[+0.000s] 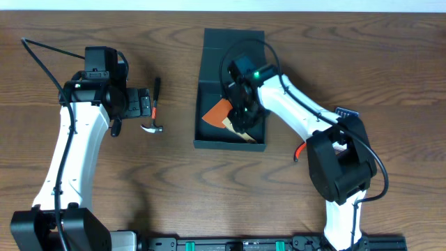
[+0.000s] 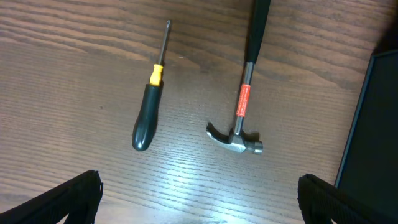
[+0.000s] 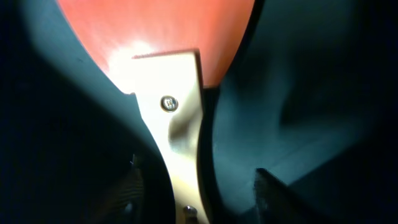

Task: Pack container
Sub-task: 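Open the right gripper to drop the scraper into the box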

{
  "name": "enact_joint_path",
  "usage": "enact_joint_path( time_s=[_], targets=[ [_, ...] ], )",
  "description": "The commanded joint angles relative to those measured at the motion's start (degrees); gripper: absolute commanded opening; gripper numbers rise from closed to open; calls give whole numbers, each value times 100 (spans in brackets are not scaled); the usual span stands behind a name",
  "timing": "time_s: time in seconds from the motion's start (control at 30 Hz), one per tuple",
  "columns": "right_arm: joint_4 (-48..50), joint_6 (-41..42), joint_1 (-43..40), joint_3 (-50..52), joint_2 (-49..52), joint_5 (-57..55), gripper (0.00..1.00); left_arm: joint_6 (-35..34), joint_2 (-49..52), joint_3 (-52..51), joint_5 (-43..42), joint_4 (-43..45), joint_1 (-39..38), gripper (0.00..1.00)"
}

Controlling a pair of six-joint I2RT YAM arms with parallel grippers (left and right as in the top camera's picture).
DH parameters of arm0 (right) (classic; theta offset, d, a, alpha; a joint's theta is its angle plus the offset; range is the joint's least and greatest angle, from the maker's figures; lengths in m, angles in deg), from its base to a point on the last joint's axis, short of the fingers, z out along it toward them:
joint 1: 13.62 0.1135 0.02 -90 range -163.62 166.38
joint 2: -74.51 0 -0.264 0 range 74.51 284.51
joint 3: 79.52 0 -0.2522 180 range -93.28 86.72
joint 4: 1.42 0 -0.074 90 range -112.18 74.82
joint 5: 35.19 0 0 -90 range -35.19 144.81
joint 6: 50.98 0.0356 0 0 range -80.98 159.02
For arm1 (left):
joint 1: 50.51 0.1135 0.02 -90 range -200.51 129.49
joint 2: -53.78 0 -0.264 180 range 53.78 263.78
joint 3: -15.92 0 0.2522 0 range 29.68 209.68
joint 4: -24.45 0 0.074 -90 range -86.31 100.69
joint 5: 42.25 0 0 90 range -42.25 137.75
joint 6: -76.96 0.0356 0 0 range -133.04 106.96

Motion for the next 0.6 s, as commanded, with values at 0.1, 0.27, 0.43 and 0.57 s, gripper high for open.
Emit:
enact_joint_path(
  time_s=[0.1,0.27,0.43,0.57],
  targets=[
    [-599,149,-122,-1753,-26,133,92,-66,7,149,13,-17,-17,98],
    [-1381,417,-267,-3425,-26,129,99,-66,7,149,11,-17,-17,99],
    [-2597,1169,-592,-5115,-28,81,99,-63,7,149,13,-17,-17,98],
    [-3711,1895,-837,-6161,-63,-673,99,-63,7,149,15,-13,-17,99]
  ],
)
